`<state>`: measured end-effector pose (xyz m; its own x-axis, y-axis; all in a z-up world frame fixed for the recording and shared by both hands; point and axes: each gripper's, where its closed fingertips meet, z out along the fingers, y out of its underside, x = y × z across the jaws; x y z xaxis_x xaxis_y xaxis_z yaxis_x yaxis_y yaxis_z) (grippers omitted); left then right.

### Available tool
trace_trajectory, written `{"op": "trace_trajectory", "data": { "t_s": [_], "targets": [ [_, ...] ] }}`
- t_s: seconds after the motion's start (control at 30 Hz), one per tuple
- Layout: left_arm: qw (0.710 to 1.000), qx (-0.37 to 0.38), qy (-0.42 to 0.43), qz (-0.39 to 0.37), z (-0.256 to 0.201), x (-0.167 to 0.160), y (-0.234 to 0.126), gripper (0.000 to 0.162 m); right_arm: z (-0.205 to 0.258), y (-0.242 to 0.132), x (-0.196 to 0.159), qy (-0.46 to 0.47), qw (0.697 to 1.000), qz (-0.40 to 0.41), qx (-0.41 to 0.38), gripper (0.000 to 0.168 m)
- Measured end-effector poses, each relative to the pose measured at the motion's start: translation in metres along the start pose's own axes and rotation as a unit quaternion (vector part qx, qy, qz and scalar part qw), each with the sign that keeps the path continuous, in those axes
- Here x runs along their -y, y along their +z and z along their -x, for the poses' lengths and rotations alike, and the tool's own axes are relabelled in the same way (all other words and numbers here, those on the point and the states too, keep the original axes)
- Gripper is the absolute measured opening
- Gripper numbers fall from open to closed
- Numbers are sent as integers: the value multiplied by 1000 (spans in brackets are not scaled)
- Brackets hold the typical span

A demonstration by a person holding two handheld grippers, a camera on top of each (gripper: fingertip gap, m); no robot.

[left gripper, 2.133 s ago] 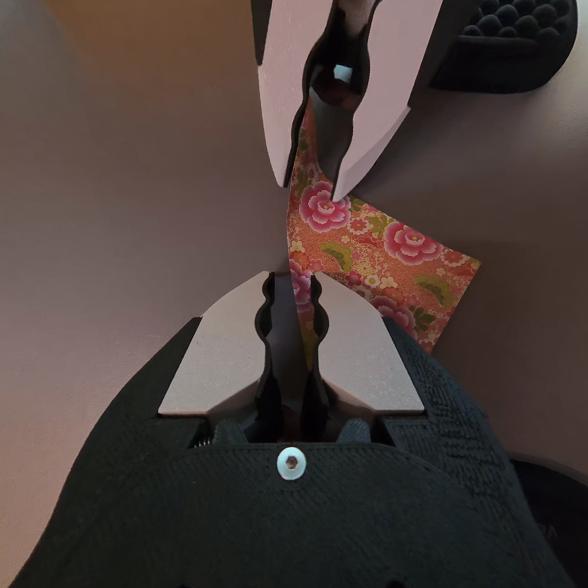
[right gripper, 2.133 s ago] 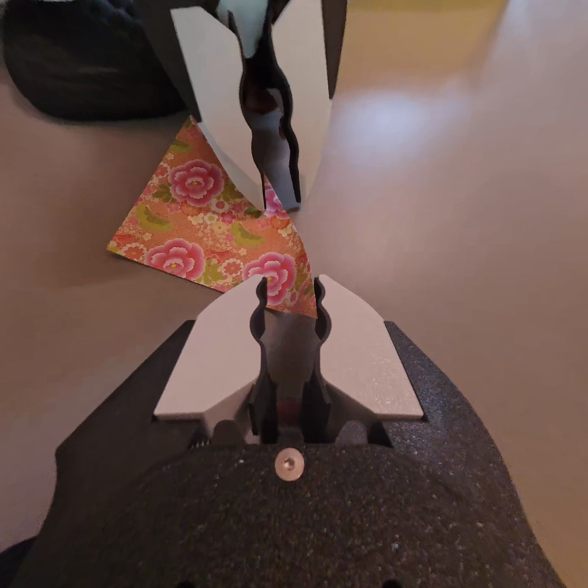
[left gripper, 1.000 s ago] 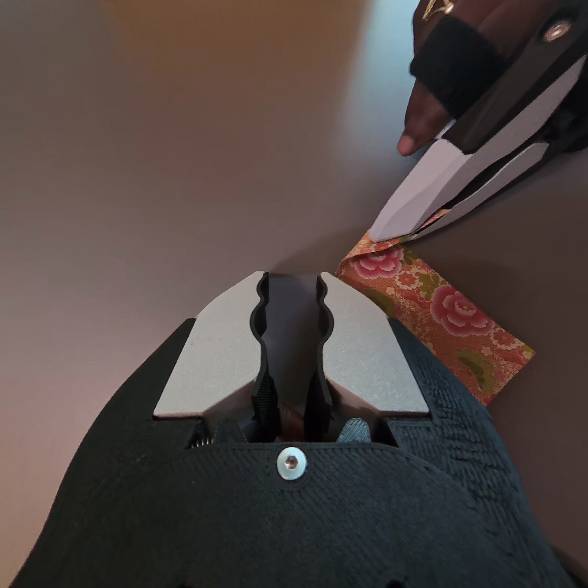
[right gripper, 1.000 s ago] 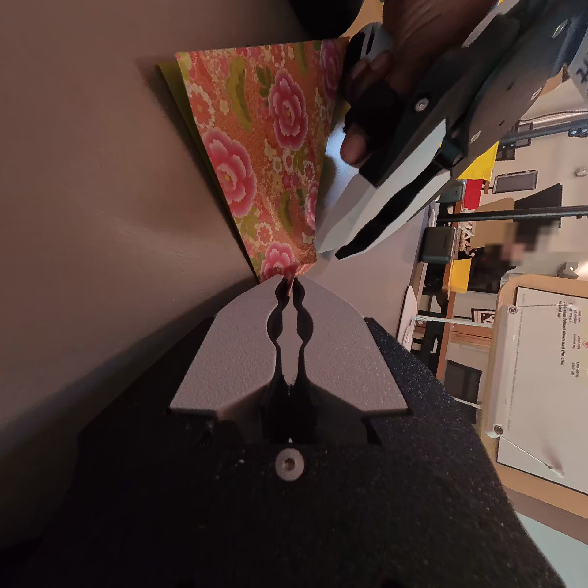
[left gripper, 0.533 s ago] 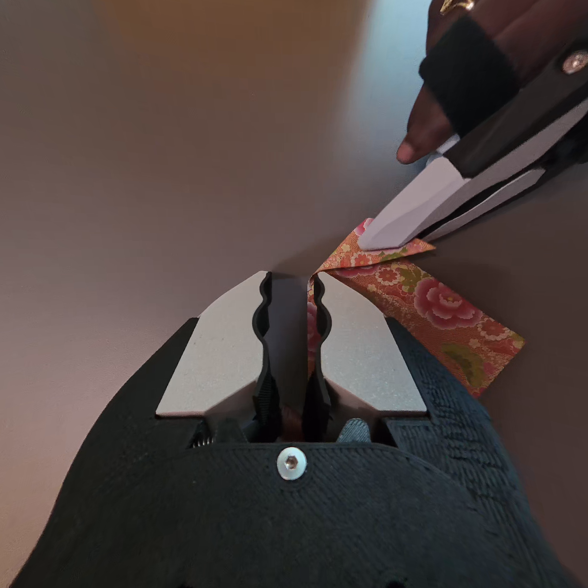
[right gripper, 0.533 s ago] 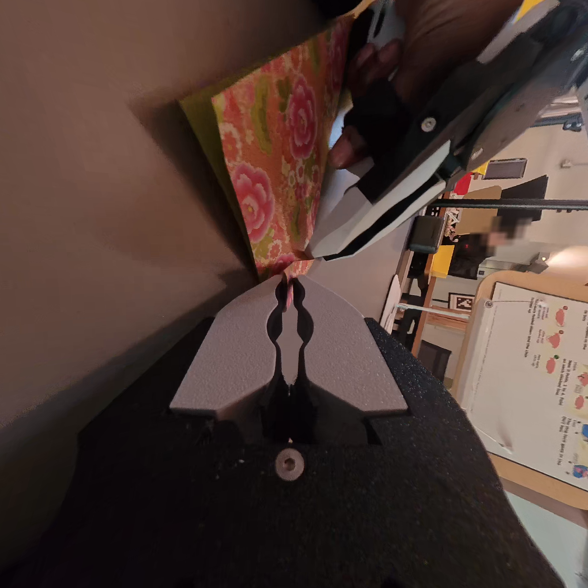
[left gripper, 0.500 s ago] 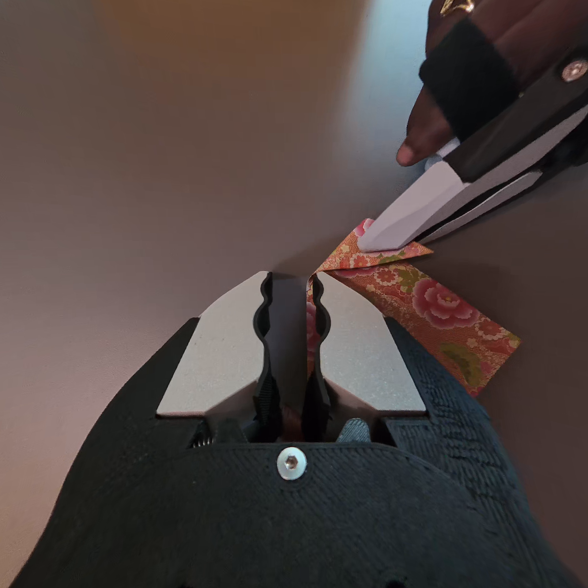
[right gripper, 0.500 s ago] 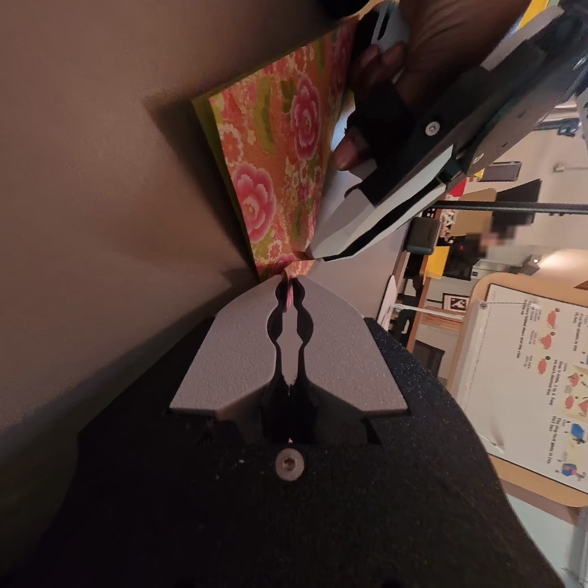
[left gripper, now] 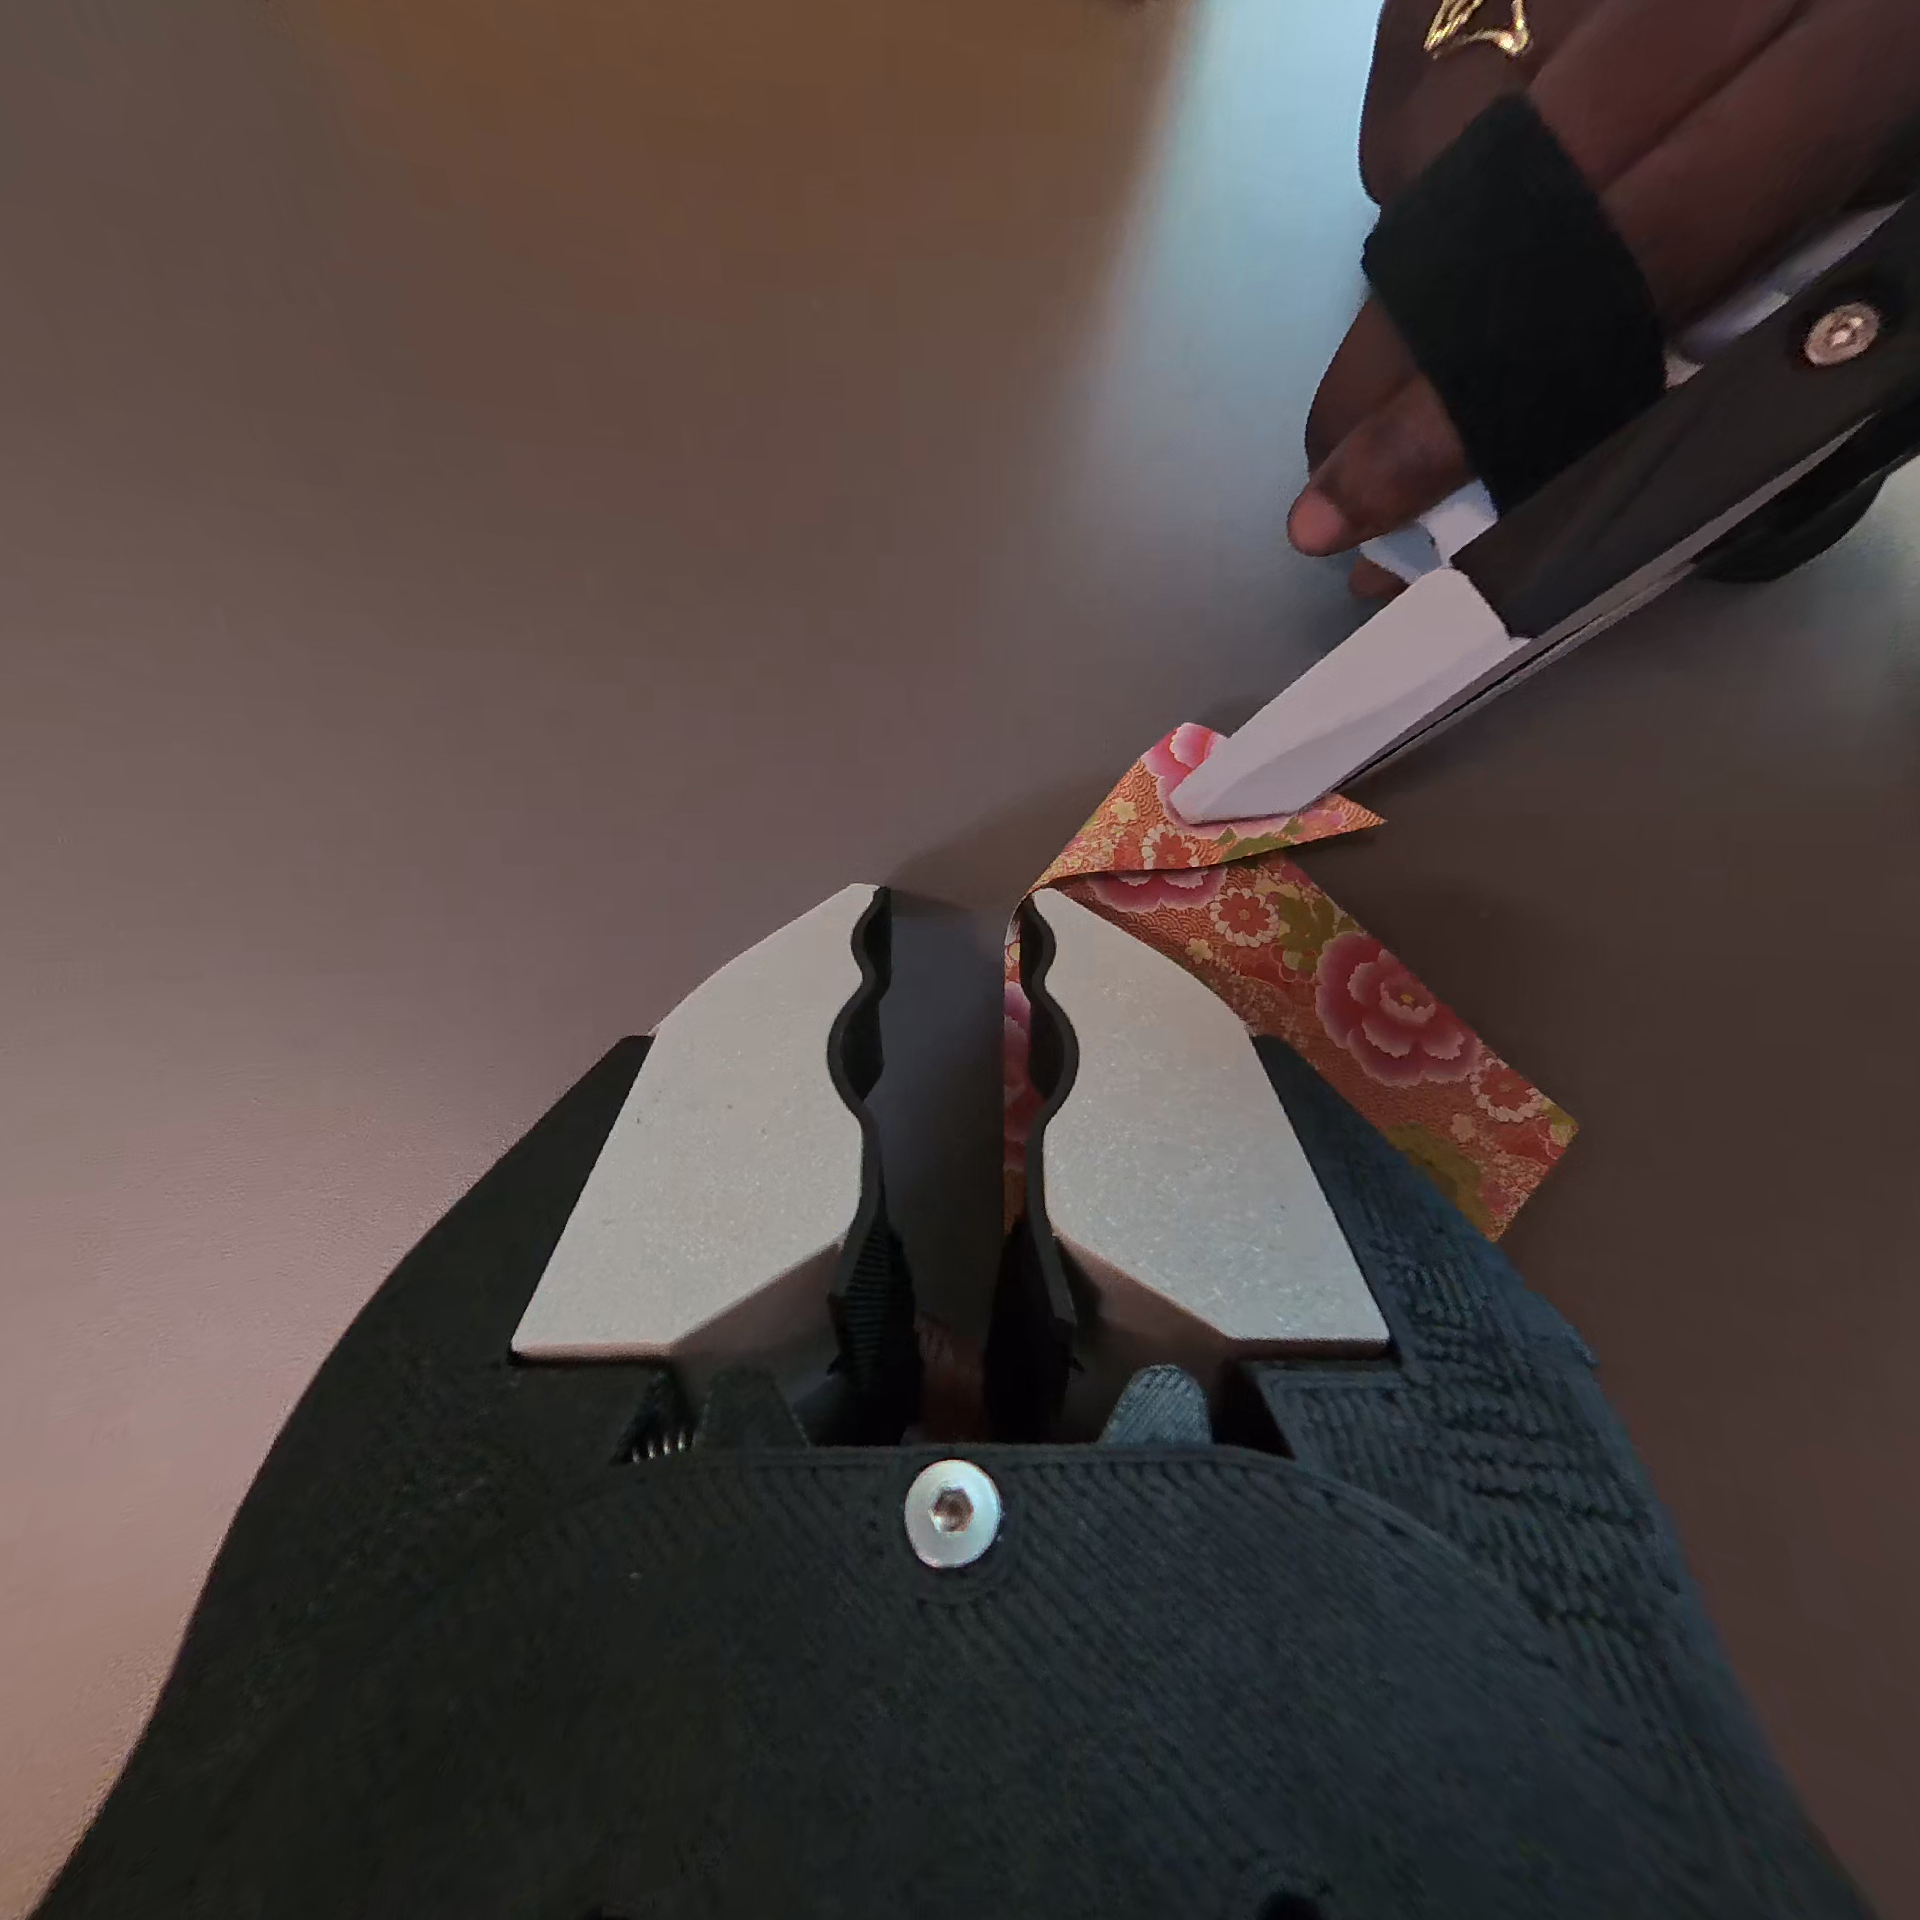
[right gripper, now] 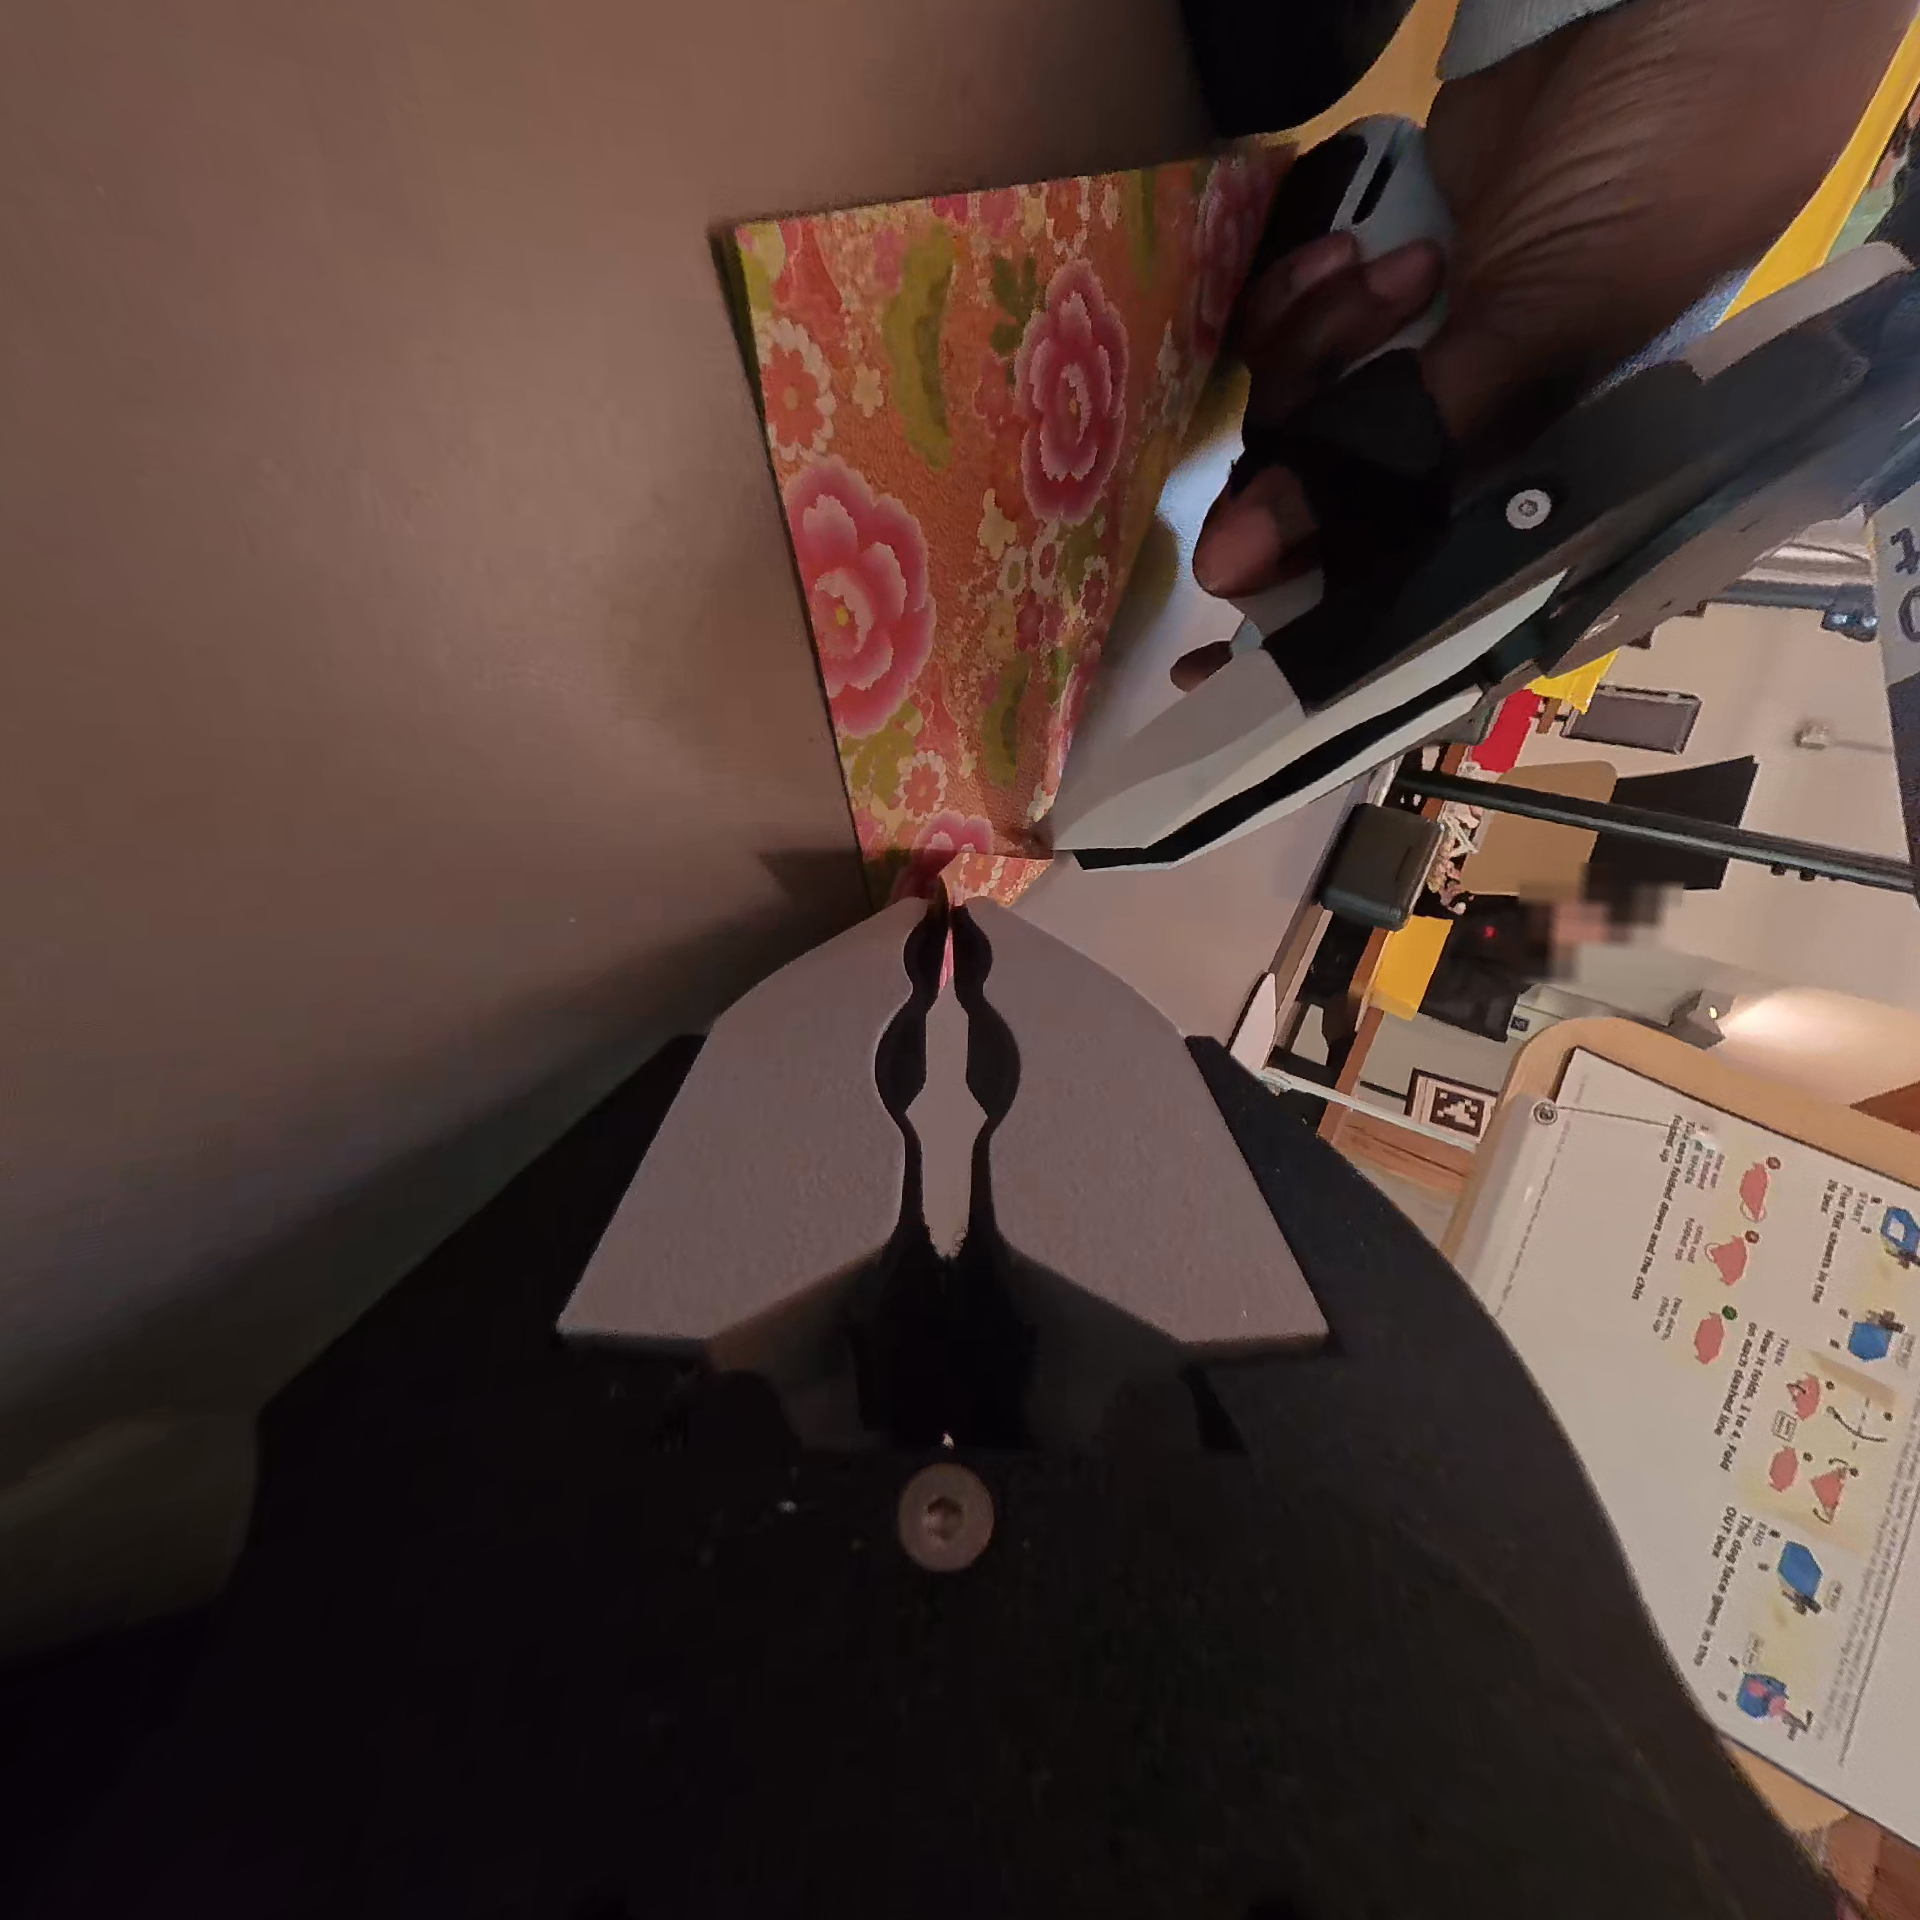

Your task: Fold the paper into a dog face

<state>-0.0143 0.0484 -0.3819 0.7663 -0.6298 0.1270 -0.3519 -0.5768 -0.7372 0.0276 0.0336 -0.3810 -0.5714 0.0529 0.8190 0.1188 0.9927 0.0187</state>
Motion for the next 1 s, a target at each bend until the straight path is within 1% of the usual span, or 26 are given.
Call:
{"op": "trace_trajectory", "data": {
  "t_s": [0.13, 0.27, 0.37, 0.43, 0.5, 0.63, 0.77, 1.0],
  "targets": [
    [1000, 1, 1, 0, 0, 0, 0, 23, 2, -1, -2, -18, 1000, -8, 14, 2],
    [1000, -11, -26, -5, 2, 0, -3, 25, 2, -1, -2, -18, 1000, -14, 14, 2],
    [999, -9, -50, -19, 6, 2, -6, 34, 2, -1, -2, -18, 1000, -16, 11, 1],
    [997, -5, -63, -43, 6, 11, -6, 41, 2, -1, -2, -20, 1000, -18, 8, 1],
    [996, -6, -64, -54, 2, 18, -3, 44, 2, -1, -2, -19, 1000, -18, 6, 1],
    [998, 8, -53, -15, 3, 12, 7, 44, 2, -1, -2, -25, 1000, -18, 1, 1],
    [999, 12, -51, -13, 4, 11, 8, 44, 2, -1, -2, -39, 999, -18, -5, 1],
    [999, 25, -20, -6, 4, 9, 8, 43, 1, -2, -2, -66, 997, -19, -17, 1]
  ]
}}
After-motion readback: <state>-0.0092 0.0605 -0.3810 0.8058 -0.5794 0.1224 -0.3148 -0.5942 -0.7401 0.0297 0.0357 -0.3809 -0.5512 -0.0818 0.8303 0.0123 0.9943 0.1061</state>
